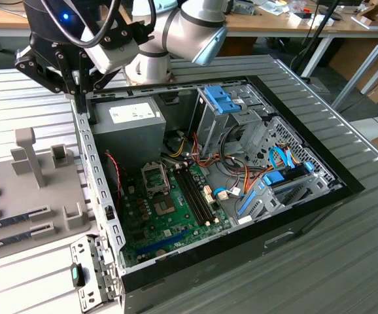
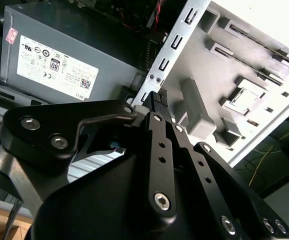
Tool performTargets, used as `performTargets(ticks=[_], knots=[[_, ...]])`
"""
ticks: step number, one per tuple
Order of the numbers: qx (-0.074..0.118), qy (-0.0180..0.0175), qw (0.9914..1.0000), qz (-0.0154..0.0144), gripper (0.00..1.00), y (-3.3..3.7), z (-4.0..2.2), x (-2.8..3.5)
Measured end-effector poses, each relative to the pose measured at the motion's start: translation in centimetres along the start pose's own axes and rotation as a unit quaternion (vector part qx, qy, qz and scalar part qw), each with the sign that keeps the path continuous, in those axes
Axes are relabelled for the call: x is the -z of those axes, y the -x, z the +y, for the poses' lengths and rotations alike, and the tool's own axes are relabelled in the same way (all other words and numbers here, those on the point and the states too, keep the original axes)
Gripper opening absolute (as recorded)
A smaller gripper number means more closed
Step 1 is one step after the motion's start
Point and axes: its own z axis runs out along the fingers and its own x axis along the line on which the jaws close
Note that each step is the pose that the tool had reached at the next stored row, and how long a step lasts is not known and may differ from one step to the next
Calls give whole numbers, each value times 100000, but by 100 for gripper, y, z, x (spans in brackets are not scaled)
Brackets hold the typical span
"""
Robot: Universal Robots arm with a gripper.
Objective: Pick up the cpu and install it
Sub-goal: 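Reach for the cpu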
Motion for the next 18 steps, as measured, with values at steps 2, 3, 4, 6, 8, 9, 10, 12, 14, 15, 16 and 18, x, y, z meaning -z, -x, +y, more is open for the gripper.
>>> performTargets(ticks=[2, 3, 4, 6, 8, 9, 10, 12, 14, 15, 16, 18], knots=[[2, 0, 100000, 2, 11, -13, -1, 1], [1, -2, 100000, 3, 11, -19, -1, 1], [1, -1, 100000, 1, 11, -26, -2, 1], [0, 0, 100000, 1, 11, -38, -3, 1], [0, 0, 100000, 2, 11, -52, -4, 2], [0, -3, 100000, 3, 11, -57, -4, 2], [2, -1, 100000, 1, 11, -64, -5, 2], [1, 1, 100000, 0, 11, -75, -6, 2], [3, -2, 100000, 2, 11, -94, -7, 3], [1, -1, 100000, 0, 11, -98, -7, 3], [1, 1, 100000, -1, 11, -105, -8, 3], [1, -3, 100000, 3, 11, -120, -9, 4]])
